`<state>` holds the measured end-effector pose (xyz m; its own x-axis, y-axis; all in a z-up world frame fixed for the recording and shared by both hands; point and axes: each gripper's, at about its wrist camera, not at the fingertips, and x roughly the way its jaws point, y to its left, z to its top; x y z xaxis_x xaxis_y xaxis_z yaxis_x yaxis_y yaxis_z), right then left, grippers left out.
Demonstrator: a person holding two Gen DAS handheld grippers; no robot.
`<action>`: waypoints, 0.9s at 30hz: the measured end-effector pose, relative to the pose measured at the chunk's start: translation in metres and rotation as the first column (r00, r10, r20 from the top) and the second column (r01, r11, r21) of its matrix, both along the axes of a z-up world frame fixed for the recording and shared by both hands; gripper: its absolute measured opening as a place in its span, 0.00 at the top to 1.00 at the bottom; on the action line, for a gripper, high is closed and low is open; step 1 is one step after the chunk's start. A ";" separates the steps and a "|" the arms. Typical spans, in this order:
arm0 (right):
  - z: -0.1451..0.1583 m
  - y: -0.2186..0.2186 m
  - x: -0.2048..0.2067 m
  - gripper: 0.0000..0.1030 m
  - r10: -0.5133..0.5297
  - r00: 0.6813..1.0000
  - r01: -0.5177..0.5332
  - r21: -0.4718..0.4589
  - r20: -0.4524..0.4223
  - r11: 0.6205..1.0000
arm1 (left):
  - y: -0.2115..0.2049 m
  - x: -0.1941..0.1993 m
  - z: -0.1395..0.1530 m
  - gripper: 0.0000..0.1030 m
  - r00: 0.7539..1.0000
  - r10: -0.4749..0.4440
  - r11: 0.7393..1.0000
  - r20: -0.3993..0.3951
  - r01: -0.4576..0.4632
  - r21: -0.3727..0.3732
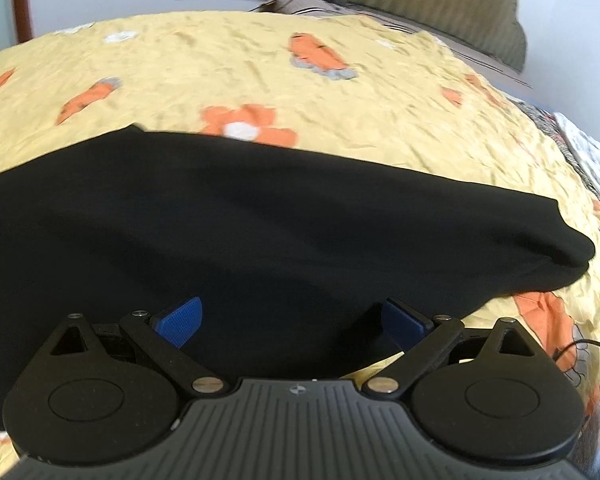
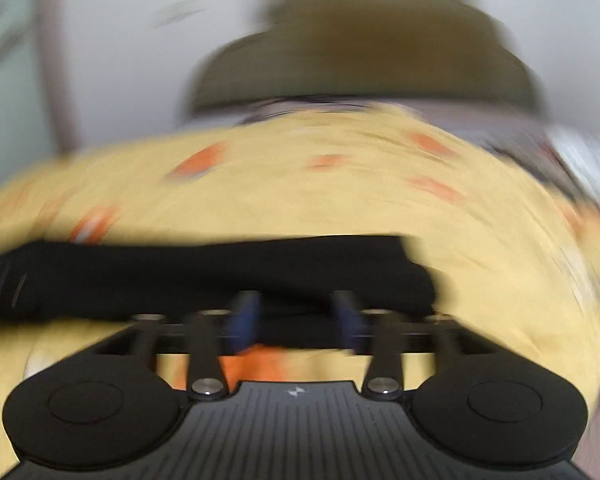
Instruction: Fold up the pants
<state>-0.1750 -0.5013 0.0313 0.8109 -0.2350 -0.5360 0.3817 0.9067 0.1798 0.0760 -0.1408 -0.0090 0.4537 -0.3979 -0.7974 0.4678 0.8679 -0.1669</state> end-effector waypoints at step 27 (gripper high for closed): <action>-0.004 -0.124 0.026 0.98 -0.135 0.987 0.087 0.407 0.092 0.909 | -0.067 -0.032 -0.002 0.05 0.958 -0.260 0.963 0.122 0.248 0.104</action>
<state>-0.1489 -0.6253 0.0273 0.8537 -0.1122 -0.5085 0.4303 0.7020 0.5674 0.0442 -0.2074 -0.0107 0.4510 -0.4456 -0.7733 0.6875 0.7259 -0.0174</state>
